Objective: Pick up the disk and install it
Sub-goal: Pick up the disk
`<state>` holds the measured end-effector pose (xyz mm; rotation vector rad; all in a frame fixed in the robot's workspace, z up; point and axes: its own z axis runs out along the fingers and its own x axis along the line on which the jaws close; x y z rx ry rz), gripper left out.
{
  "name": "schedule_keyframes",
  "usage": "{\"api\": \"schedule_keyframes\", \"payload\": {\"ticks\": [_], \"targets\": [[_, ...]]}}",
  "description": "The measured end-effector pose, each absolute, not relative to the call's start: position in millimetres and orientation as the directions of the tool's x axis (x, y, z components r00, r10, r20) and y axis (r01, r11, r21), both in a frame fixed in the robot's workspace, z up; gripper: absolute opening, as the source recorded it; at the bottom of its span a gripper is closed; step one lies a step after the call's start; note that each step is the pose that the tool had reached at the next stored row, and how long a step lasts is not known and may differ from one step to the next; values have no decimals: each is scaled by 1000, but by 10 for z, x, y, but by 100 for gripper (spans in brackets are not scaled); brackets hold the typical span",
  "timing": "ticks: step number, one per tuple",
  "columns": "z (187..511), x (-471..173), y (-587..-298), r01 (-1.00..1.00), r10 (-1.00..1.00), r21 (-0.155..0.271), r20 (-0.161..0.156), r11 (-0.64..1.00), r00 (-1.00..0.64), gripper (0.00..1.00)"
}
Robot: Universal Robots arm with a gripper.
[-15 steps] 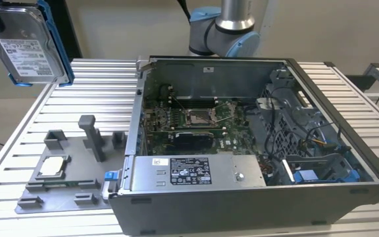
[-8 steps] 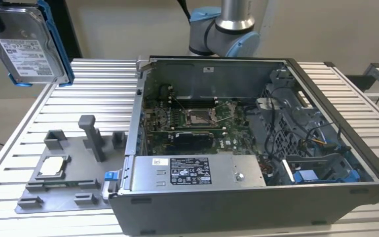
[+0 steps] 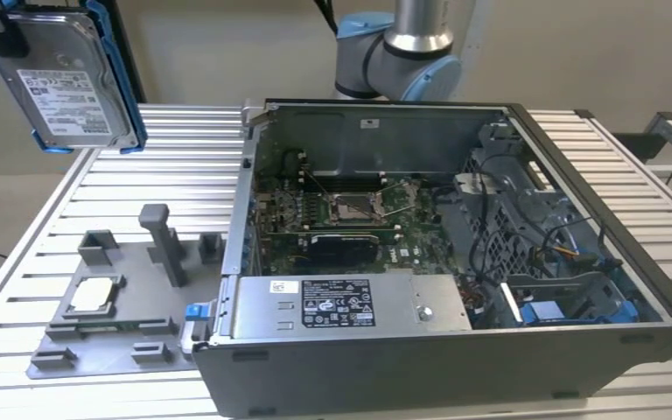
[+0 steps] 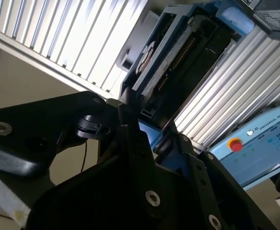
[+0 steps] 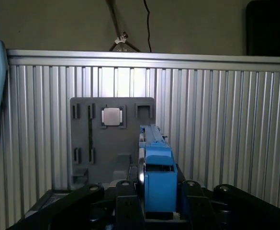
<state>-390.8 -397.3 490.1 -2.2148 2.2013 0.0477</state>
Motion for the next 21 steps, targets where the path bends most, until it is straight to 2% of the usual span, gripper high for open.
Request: {"api": "schedule_keyframes", "payload": {"ticks": [21], "targets": [[4901,-3174,-3974,-1000,-999,8,-35,-6,6,0]]}}
